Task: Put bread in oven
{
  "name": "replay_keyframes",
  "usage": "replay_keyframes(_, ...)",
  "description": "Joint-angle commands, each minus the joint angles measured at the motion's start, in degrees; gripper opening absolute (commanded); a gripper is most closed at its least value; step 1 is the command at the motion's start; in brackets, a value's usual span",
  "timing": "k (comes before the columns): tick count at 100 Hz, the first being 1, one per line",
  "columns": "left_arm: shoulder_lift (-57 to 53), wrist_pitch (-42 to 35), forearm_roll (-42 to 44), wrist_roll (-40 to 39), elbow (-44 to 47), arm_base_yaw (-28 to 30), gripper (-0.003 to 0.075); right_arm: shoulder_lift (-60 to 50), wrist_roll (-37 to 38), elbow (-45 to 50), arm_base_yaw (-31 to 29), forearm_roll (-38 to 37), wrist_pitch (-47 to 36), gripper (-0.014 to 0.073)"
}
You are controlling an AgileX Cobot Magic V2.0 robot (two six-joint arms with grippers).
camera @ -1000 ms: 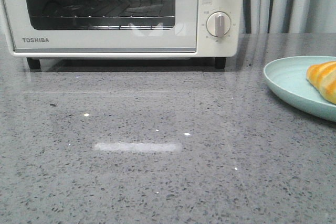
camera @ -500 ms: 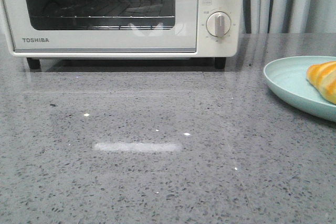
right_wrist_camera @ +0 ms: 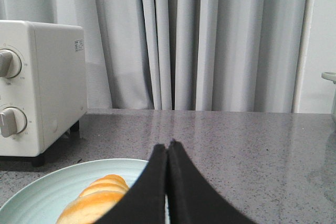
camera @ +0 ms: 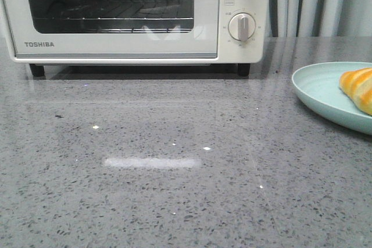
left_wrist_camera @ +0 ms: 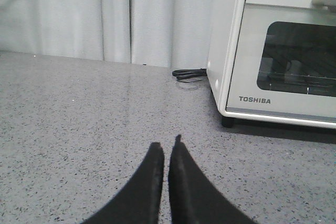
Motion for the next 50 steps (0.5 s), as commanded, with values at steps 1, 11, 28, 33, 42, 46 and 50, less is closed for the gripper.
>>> replay_keyframes(1, -1.81, -4.61, -0.05, -0.37, 1.27, -0.1, -0.002, -1.23, -0.38, 0.51, -0.07, -0.49, -4.01, -0.0068)
replay_keyframes(11, -1.81, -4.77, -0.05, -0.37, 1.27, -0.1, -0.002, -1.23, -0.38, 0.51, -0.07, -0.49, -4.7, -0.0068)
replay_keyframes(28, -1.81, -4.65, -0.05, -0.37, 1.27, -0.1, -0.002, -1.23, -0.38, 0.51, -0.07, -0.49, -6.29, -0.0068)
replay_keyframes(33, -1.81, -4.79, -0.05, -0.37, 1.27, -0.1, -0.002, -1.23, -0.38, 0.51, -0.07, -0.49, -6.38, -0.0068)
replay_keyframes(42, -1.81, -8.96, -0.33, -0.37, 1.27, -0.1, -0.002, -1.23, -0.38, 0.51, -0.07, -0.49, -6.38, -0.0068)
replay_keyframes(46, -1.81, -11.47, -1.1, -0.37, 1.27, -0.1, -0.002, -1.23, -0.28, 0.51, -0.07, -0.49, -6.55, -0.0068)
replay_keyframes(50, -1.81, -14.17, -2.36, -0.37, 1.27, -0.1, -0.002, -1.23, 0.19, 0.51, -0.07, 0.02, -7.11, -0.0068)
